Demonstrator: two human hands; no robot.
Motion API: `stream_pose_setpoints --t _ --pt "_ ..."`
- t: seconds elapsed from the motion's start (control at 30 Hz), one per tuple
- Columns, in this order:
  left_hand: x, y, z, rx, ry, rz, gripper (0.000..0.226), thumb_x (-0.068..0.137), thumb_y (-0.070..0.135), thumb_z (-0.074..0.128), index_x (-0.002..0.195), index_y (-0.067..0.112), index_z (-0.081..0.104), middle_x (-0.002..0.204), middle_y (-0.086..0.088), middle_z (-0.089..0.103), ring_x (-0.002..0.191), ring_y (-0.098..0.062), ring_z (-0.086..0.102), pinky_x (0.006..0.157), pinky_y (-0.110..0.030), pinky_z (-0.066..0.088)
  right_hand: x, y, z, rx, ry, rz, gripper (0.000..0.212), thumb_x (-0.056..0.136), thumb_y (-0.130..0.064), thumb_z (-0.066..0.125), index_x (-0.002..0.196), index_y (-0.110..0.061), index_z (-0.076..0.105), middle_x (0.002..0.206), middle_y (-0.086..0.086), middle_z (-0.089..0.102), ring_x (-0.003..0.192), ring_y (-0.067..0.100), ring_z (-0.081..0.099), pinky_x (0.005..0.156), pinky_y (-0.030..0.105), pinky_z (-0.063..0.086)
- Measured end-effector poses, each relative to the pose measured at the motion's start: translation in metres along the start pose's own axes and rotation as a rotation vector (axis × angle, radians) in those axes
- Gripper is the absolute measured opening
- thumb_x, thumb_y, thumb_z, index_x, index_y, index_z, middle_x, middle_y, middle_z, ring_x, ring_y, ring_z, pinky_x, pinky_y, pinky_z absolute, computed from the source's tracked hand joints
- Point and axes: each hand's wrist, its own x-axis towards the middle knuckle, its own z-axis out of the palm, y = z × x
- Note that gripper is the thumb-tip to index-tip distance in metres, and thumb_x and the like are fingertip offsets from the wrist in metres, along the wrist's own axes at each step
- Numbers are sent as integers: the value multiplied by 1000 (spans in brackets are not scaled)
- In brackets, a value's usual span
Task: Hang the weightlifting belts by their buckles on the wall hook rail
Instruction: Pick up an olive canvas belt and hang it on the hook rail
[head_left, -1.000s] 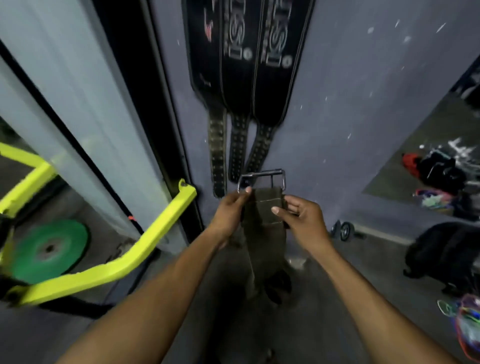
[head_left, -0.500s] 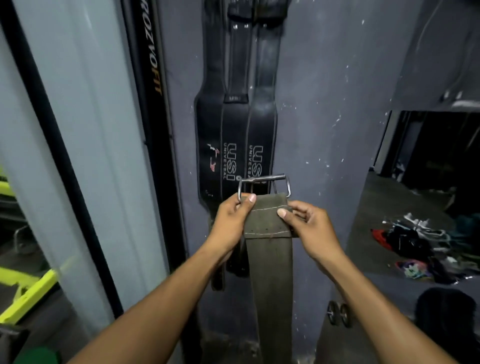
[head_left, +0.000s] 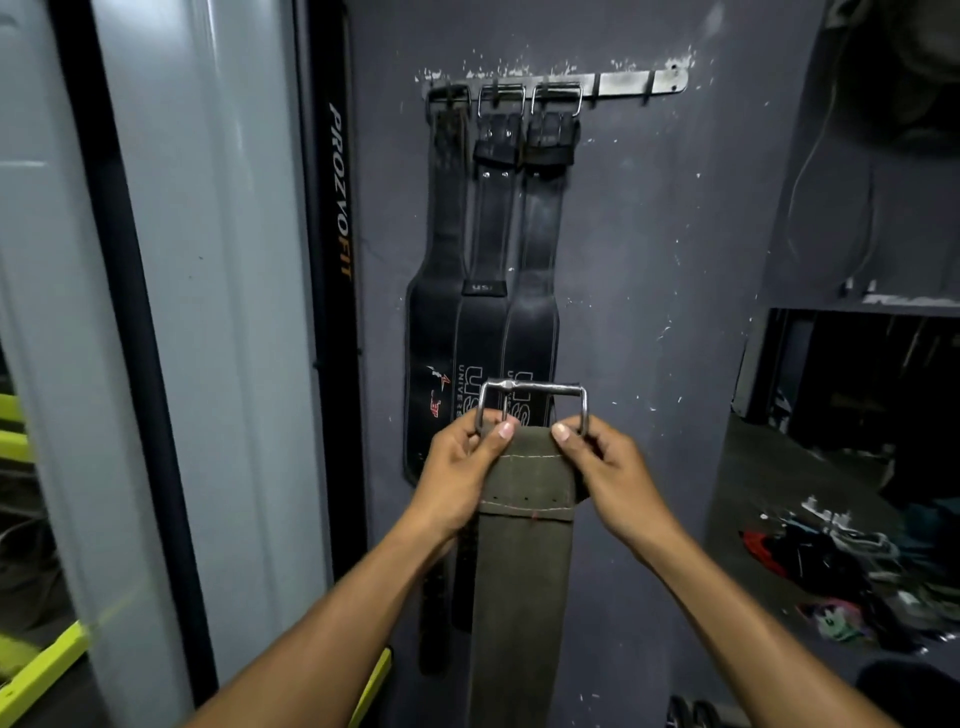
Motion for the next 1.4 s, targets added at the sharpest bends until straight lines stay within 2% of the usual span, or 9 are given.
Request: stream_pose_setpoints --t 0.1,0.2,0.33,0.47,0.6,0.83,1.0,1.3,1.4 --pt "6 3 -3 19 -12 15 9 100 22 64 101 14 69 94 -15 72 88 -28 68 80 -39 58 6 -8 -2 -167 8 -42 22 103 -40 61 90 -25 71 85 -8 77 84 12 72 78 32 55" --pt "10 5 -3 26 -6 15 14 100 21 64 103 8 68 91 -14 73 83 -24 70 76 -36 59 6 -15 0 -83 -5 -31 23 105 -30 58 90 -17 71 83 -8 76 79 3 69 73 19 53" --pt "16 12 5 -1 -24 12 24 100 21 64 109 -2 65 92 -16 74 81 -23 72 73 -33 60 3 -12 16 30 193 -50 24 107 -31 55 95 -15 70 83 -9 75 78 1 68 69 18 52" --pt "23 24 13 -56 -67 -2 30 100 22 64 113 -5 64 93 -14 75 83 -21 72 74 -32 61 5 -20 22 111 342 -128 24 108 -30 54 98 -12 67 88 -5 73 82 8 66 74 30 55" --pt "23 33 14 -113 -75 -38 37 100 25 63 117 -7 63 95 -14 76 83 -20 73 74 -30 61 12 -30 20 81 334 -199 24 107 -32 55 97 -13 66 92 10 72 84 12 65 76 39 54" --pt "17 36 7 -60 -103 -47 39 103 29 58 123 -3 63 101 -9 76 91 -17 73 80 -29 61 12 -34 18 -40 323 -211 22 106 -35 56 95 -20 68 89 -1 72 86 18 69 77 44 56" --pt "11 28 12 -105 -62 -67 38 104 32 56 129 4 61 120 -18 73 115 -32 70 102 -49 55 13 -43 16 -49 366 -217 38 99 -50 56 91 -14 67 86 10 71 85 33 67 75 51 55" --pt "15 34 32 -107 -67 -10 30 105 19 54 127 0 59 117 -19 75 105 -26 73 94 -41 60 25 -47 -7 -32 373 -173 39 100 -48 58 88 -12 69 85 17 71 76 21 64 76 54 55" --pt "24 38 41 -125 -59 20 29 104 17 57 123 -5 60 114 -23 74 97 -25 74 84 -34 62 35 -49 -19 36 343 -124 34 102 -42 62 88 -12 72 86 15 74 78 16 65 76 46 56"
